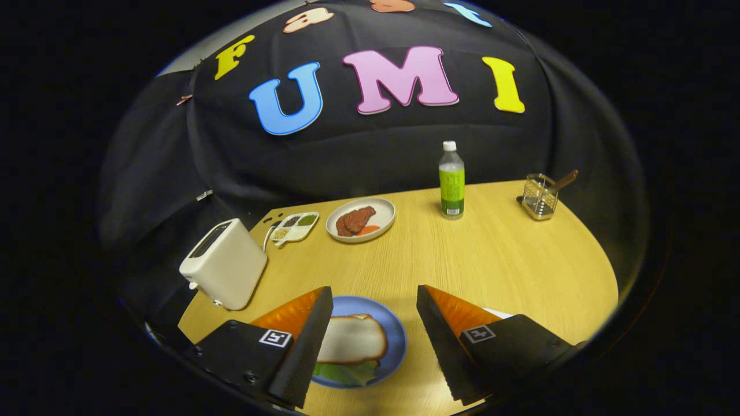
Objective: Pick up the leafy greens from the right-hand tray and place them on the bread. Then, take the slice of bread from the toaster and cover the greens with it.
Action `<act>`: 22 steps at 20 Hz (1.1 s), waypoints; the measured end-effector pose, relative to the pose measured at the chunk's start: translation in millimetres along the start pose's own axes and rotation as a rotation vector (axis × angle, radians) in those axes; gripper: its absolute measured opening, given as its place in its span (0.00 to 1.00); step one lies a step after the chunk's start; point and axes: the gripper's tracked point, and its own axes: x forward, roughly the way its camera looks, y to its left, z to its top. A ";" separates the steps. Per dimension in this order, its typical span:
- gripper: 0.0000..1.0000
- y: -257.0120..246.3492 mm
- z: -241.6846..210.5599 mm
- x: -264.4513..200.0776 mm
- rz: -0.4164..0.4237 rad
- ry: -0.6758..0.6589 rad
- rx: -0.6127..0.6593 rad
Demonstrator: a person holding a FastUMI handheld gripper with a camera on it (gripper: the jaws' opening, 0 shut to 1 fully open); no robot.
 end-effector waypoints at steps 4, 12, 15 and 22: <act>0.99 2.0 61.1 -32.1 0.021 -0.124 -0.090; 0.99 -20.4 147.8 -104.0 -0.009 -0.269 -0.094; 0.99 -38.8 160.5 -131.6 -0.063 -0.298 -0.105; 0.99 -60.3 176.7 -165.8 -0.103 -0.353 -0.150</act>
